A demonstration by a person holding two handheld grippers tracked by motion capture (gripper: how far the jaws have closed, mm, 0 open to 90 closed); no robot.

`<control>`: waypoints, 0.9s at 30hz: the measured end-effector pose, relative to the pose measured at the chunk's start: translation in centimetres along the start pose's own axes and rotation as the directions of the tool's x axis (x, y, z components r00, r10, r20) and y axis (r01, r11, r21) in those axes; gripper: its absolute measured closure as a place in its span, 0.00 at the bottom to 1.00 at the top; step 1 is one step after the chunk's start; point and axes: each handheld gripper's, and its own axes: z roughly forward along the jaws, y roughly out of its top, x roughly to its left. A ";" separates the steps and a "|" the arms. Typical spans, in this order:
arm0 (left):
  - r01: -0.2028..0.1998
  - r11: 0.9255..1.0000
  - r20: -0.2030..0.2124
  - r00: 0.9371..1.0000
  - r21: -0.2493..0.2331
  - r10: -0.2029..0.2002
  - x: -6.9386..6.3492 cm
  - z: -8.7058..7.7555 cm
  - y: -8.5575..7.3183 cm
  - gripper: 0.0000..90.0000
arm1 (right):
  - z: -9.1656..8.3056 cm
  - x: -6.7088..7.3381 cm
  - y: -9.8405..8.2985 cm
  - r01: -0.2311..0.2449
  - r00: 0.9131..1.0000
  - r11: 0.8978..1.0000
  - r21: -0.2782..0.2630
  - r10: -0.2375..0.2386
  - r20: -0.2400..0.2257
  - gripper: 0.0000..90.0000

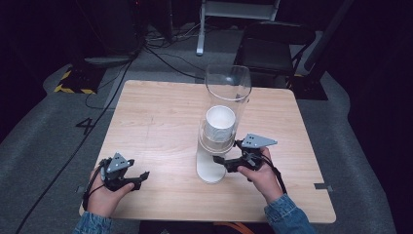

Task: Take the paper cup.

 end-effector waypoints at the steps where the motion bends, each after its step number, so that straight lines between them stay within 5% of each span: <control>1: -0.005 1.000 -0.002 1.000 0.002 0.005 0.1 0.0 0.0 0.29 | 0.2 0.0 0.0 -0.001 1.000 1.000 -0.015 0.000 -0.006 0.21; 9: 0.006 1.000 -0.002 1.000 0.005 -0.006 0.2 0.0 -0.2 0.29 | 1.1 0.6 0.6 -0.002 1.000 0.995 -0.097 -0.001 -0.022 0.23; 21: 0.009 1.000 -0.001 1.000 0.008 -0.009 0.1 0.0 -0.3 0.29 | 1.4 0.7 0.7 0.036 0.999 0.996 -0.084 -0.035 0.008 0.31; 27: 0.002 1.000 0.002 1.000 0.010 -0.002 0.0 0.1 -0.3 0.30 | 1.4 0.7 0.6 0.095 0.995 0.993 -0.074 -0.094 0.017 0.33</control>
